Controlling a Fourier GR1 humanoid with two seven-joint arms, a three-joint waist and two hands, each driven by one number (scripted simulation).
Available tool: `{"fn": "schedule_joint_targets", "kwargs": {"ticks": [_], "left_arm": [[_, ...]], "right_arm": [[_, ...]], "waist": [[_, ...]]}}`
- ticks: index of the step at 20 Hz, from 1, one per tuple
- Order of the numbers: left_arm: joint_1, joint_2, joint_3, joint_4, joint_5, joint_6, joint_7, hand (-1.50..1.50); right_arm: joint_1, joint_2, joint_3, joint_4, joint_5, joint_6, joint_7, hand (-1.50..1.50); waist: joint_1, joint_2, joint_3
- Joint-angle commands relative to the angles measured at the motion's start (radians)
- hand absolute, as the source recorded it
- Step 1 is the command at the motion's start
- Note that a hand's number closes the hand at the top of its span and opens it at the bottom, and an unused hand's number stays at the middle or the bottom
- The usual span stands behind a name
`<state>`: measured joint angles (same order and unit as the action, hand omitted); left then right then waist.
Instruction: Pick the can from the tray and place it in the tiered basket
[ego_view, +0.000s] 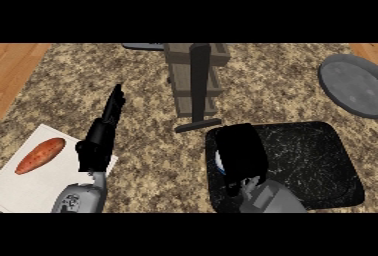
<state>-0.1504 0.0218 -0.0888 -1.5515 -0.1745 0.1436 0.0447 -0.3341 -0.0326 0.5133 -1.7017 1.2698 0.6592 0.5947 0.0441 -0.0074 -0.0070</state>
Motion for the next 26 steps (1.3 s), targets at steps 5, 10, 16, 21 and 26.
{"fn": "schedule_joint_targets", "kwargs": {"ticks": [5, 10, 16, 21, 26], "left_arm": [[-0.031, -0.021, -0.02, 0.013, -0.011, 0.021, 0.029, 0.0], [-0.033, -0.005, 0.0, 0.019, -0.011, 0.011, 0.02, 0.0], [-0.031, -0.021, -0.015, 0.033, -0.016, 0.021, 0.037, 0.0], [-0.016, 0.001, 0.009, 0.045, 0.0, 0.009, -0.008, 0.0], [-0.031, -0.011, -0.013, 0.041, -0.013, 0.01, 0.008, 0.0]], "right_arm": [[-0.302, 0.032, 0.096, -0.075, -0.169, 0.144, 0.457, 1.5], [-0.493, 0.032, 0.021, -0.113, -0.245, 0.158, 0.567, 1.5], [-0.753, 0.032, -0.125, -0.053, -0.326, 0.165, 0.627, 1.5], [-0.959, 0.032, -0.27, 0.053, -0.403, 0.217, 0.656, 1.5], [-1.14, 0.032, -0.412, 0.202, -0.509, 0.09, 0.71, 1.5]], "waist": [[0.009, -0.005, 0.003], [0.0, -0.013, 0.001], [-0.003, -0.017, 0.0], [-0.011, -0.017, -0.001], [0.009, -0.012, 0.001]]}}
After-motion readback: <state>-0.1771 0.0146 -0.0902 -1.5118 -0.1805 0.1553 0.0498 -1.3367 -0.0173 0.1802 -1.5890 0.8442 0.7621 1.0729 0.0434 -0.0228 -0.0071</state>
